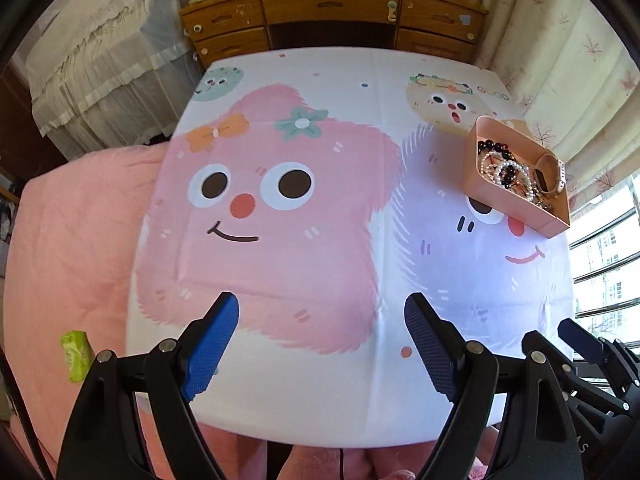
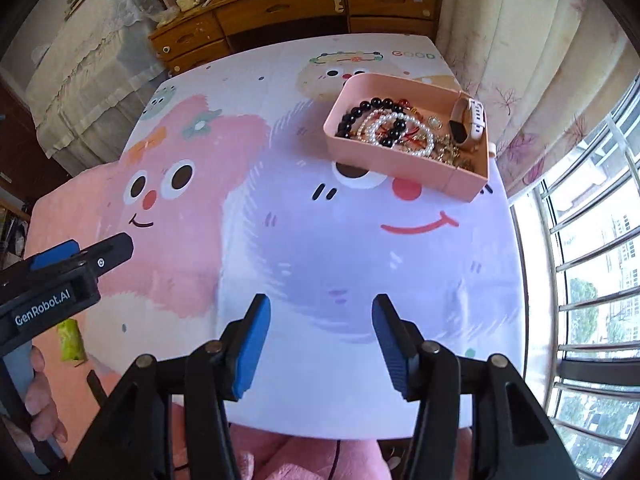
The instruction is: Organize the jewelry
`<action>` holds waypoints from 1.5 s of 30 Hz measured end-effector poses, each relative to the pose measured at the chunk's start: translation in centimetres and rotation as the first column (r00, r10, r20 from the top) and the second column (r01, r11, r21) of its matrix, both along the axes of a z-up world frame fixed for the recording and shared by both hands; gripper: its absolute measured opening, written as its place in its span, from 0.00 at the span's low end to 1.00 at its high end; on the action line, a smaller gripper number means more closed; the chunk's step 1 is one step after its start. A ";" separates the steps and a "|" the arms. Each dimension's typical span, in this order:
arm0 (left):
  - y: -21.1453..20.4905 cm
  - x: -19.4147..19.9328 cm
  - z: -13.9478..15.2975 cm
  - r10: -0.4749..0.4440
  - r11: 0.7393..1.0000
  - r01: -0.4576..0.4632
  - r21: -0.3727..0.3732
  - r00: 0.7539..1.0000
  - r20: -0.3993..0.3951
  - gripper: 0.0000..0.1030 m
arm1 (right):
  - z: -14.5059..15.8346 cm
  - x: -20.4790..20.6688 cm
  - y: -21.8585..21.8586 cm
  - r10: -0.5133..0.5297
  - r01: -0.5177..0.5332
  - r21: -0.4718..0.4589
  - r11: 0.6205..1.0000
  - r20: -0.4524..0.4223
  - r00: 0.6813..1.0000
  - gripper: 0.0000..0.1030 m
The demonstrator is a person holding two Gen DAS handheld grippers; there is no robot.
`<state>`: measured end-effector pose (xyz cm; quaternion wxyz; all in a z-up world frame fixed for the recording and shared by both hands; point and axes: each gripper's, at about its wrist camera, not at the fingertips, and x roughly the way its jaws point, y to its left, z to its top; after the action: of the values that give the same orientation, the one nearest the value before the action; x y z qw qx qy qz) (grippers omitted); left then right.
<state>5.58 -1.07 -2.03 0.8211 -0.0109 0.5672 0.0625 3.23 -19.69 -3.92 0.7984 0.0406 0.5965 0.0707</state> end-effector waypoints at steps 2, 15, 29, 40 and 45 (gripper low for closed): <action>0.1 -0.6 1.1 0.000 1.000 0.000 -0.010 1.000 0.015 0.83 | 0.9 -0.7 0.5 -0.014 0.014 0.016 1.000 0.002 1.000 0.56; 1.2 -2.6 5.6 -0.035 0.999 0.032 0.038 0.994 0.099 0.91 | 6.9 -1.9 1.6 -0.080 0.086 -0.026 0.996 0.168 0.983 0.82; 0.2 -2.3 7.6 -0.085 0.993 0.070 0.090 0.981 0.172 0.99 | 8.9 -1.6 1.4 -0.091 0.098 -0.026 0.995 0.188 0.978 0.88; 0.4 -1.6 6.5 -0.064 0.998 0.063 0.013 0.989 0.131 0.99 | 8.9 -1.2 1.2 -0.087 0.101 -0.067 0.993 0.184 0.979 1.00; 0.2 -1.4 6.4 -0.068 0.998 0.067 0.011 0.990 0.127 0.99 | 8.8 -1.0 1.1 -0.089 0.104 -0.074 0.992 0.184 0.979 1.00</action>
<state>4.16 -0.89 4.41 0.8574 0.0072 0.5133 0.0359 2.18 -18.60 4.89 0.8526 0.0296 0.5216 0.0105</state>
